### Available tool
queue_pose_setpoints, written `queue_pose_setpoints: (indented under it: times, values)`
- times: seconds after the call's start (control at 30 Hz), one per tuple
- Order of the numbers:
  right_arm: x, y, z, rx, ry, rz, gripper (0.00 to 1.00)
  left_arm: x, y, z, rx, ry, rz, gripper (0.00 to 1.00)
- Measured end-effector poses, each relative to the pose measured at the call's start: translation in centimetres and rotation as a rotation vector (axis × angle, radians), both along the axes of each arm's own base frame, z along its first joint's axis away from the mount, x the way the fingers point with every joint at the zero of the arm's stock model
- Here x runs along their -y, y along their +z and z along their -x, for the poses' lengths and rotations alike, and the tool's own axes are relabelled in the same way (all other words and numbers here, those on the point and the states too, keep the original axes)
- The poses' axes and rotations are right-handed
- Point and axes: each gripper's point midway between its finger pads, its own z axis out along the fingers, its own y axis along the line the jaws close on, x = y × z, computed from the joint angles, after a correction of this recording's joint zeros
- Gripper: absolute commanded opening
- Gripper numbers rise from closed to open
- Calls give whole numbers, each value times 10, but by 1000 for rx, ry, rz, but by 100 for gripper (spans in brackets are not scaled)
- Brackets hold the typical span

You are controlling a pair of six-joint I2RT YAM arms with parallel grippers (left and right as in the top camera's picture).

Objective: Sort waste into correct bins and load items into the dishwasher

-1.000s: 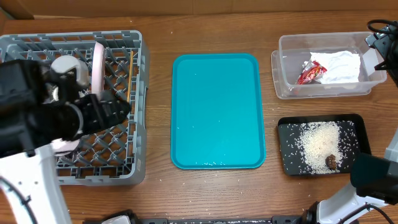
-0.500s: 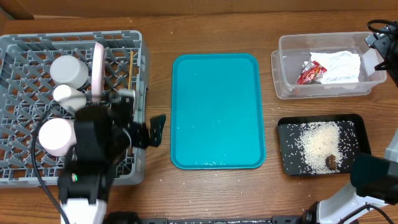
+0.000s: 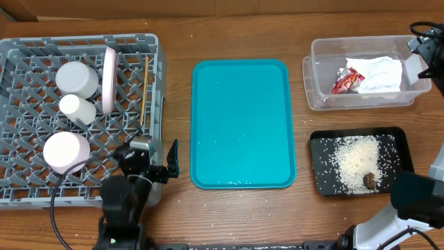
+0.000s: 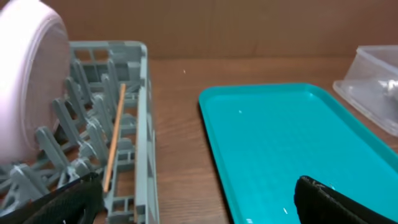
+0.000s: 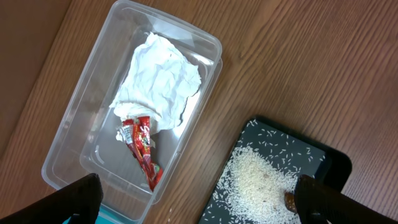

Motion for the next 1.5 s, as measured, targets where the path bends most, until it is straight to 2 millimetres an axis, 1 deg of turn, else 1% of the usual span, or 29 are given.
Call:
queue_pose_setpoints:
  times: [0.17, 0.3, 0.37, 0.5, 0.6, 0.63, 0.77, 0.87, 1.5]
  values:
    - [0, 0, 0, 0, 0, 0, 100, -13, -7, 4, 74, 80, 5, 100]
    - [0, 0, 0, 0, 0, 0, 100, -26, -22, 8, 68, 162, 26, 100]
    - [0, 0, 0, 0, 0, 0, 100, -31, -24, 10, 66, 190, 29, 100]
    - [0, 0, 0, 0, -1, 0, 100, -41, -21, 14, 83, 250, 34, 100]
    - [0, 0, 0, 0, 0, 0, 100, -48, -23, 18, 81, 287, 30, 100]
    - [0, 0, 0, 0, 0, 0, 100, -49, -20, 19, 92, 297, 30, 100]
    - [0, 0, 0, 0, 0, 0, 100, -53, -8, 21, 146, 319, 35, 100]
    - [0, 0, 0, 0, 0, 0, 100, -55, -5, 22, 161, 327, 36, 100]
    - [0, 0, 0, 0, 0, 0, 100, -55, -5, 22, 161, 328, 36, 100]
